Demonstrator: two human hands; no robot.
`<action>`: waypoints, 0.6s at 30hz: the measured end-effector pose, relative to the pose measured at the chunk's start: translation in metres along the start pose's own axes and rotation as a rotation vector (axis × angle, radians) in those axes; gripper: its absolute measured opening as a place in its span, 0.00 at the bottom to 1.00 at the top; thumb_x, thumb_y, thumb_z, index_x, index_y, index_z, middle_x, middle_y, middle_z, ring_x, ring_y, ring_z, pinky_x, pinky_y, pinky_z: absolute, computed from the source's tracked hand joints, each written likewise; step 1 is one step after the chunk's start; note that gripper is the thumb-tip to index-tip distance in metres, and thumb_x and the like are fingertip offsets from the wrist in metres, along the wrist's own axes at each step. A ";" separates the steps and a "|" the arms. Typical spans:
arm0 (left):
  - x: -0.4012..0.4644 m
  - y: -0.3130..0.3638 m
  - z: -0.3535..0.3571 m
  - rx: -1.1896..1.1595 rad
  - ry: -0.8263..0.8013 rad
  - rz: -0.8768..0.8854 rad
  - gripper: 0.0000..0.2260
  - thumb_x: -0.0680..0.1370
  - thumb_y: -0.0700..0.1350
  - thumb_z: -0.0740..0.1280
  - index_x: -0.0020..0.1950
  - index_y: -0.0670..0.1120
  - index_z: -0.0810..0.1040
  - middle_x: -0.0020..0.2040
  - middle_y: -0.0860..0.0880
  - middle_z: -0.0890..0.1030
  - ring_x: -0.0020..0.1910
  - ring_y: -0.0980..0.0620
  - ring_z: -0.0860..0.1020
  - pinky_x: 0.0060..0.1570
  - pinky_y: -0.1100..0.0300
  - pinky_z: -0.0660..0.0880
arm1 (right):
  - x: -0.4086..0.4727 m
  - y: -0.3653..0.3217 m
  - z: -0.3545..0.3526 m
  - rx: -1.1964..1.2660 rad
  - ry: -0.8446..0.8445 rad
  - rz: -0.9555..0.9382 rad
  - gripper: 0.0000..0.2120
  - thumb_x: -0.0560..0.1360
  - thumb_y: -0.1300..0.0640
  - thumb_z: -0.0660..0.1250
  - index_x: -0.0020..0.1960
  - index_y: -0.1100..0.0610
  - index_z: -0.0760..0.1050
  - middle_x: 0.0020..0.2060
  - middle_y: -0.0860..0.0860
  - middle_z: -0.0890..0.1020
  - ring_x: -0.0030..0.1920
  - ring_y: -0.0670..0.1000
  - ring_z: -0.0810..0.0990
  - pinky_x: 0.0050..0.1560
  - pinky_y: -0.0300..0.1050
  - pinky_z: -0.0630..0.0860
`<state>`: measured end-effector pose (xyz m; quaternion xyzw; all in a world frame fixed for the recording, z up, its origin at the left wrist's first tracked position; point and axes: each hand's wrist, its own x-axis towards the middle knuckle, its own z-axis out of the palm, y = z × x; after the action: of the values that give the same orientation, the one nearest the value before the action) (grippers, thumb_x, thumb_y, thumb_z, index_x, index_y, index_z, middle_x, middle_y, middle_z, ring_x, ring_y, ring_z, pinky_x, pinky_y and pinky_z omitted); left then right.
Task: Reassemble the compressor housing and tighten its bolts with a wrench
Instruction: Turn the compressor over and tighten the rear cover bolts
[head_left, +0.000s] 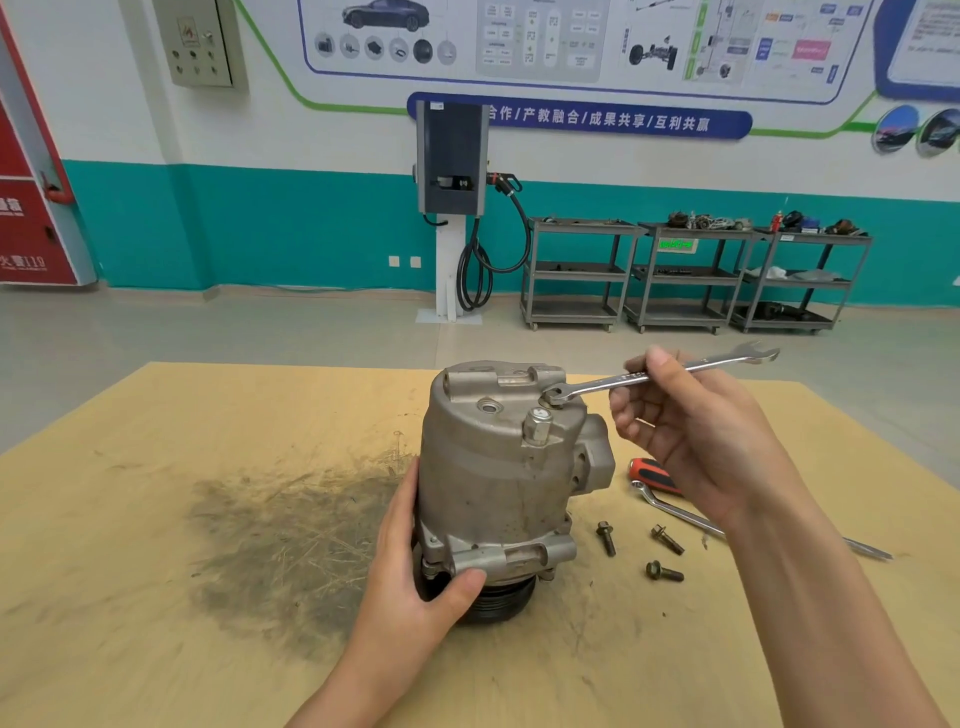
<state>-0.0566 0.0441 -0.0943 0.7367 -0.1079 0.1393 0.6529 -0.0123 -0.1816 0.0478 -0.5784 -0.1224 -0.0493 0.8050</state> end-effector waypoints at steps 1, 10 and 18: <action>0.000 0.000 0.000 0.000 0.000 -0.001 0.51 0.60 0.76 0.72 0.77 0.66 0.54 0.78 0.62 0.63 0.77 0.55 0.65 0.75 0.43 0.65 | 0.000 0.000 -0.002 -0.004 -0.020 0.002 0.08 0.75 0.54 0.64 0.45 0.60 0.74 0.31 0.56 0.82 0.30 0.49 0.78 0.31 0.37 0.77; 0.000 0.002 0.001 -0.011 -0.001 -0.002 0.52 0.59 0.76 0.73 0.78 0.64 0.54 0.78 0.61 0.63 0.76 0.54 0.66 0.75 0.43 0.65 | 0.004 0.012 -0.003 0.049 0.103 0.036 0.12 0.77 0.51 0.65 0.40 0.58 0.76 0.25 0.53 0.76 0.25 0.48 0.73 0.25 0.37 0.71; 0.001 0.002 0.001 -0.001 0.004 0.005 0.51 0.60 0.76 0.72 0.77 0.65 0.54 0.78 0.62 0.63 0.77 0.55 0.65 0.75 0.44 0.65 | 0.008 0.011 -0.006 0.258 -0.037 0.115 0.10 0.71 0.51 0.68 0.35 0.55 0.79 0.22 0.49 0.69 0.23 0.45 0.65 0.25 0.36 0.67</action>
<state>-0.0565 0.0425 -0.0923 0.7358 -0.1084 0.1426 0.6530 -0.0011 -0.1830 0.0379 -0.4772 -0.1090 0.0238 0.8717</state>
